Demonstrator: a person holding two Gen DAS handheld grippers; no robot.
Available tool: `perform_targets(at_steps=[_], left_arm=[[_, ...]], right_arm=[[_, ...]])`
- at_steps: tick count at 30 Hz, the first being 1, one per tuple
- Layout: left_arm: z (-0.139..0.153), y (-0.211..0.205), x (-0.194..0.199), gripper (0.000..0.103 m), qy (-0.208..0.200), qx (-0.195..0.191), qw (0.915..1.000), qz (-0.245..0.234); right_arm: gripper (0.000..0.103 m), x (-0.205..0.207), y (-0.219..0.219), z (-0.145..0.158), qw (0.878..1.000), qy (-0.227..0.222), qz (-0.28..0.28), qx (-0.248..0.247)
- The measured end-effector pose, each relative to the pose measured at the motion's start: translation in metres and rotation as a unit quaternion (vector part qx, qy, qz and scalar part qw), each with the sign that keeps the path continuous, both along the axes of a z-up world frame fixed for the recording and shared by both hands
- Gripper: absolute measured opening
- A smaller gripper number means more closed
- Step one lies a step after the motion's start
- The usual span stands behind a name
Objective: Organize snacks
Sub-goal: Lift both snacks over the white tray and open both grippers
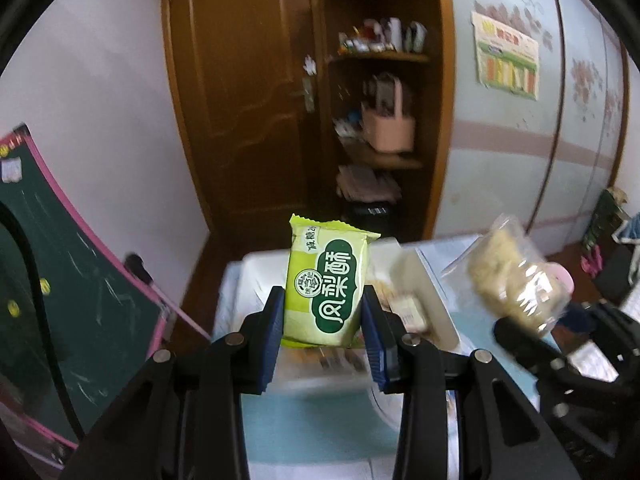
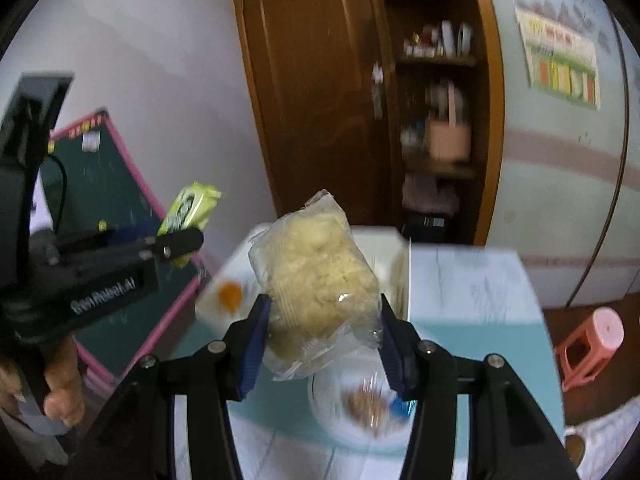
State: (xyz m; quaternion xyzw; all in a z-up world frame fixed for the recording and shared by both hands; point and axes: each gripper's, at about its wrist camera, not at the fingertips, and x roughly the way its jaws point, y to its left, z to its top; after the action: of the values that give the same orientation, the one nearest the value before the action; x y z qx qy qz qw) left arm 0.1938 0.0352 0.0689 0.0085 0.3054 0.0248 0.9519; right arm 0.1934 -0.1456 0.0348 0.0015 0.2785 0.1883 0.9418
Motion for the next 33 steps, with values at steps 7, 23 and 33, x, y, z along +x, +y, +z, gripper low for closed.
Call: perform_targets(at_steps=[7,23,33], left_arm=[[0.021,0.016,0.064,0.035,0.011,-0.002,0.9995,0.029],[-0.080,0.025,0.124,0.098,0.109,0.048,0.9919,0.045],[-0.076,0.021,0.095,0.098,0.108,0.012,0.9932,0.039]], right_arm=[[0.051,0.045,0.020,0.032,0.999,-0.034,-0.020,-0.002],[0.068,0.101,0.059,-0.070,0.991,0.074,-0.003,-0.116],[0.072,0.075,0.054,-0.070,0.992,0.070,0.001,-0.106]])
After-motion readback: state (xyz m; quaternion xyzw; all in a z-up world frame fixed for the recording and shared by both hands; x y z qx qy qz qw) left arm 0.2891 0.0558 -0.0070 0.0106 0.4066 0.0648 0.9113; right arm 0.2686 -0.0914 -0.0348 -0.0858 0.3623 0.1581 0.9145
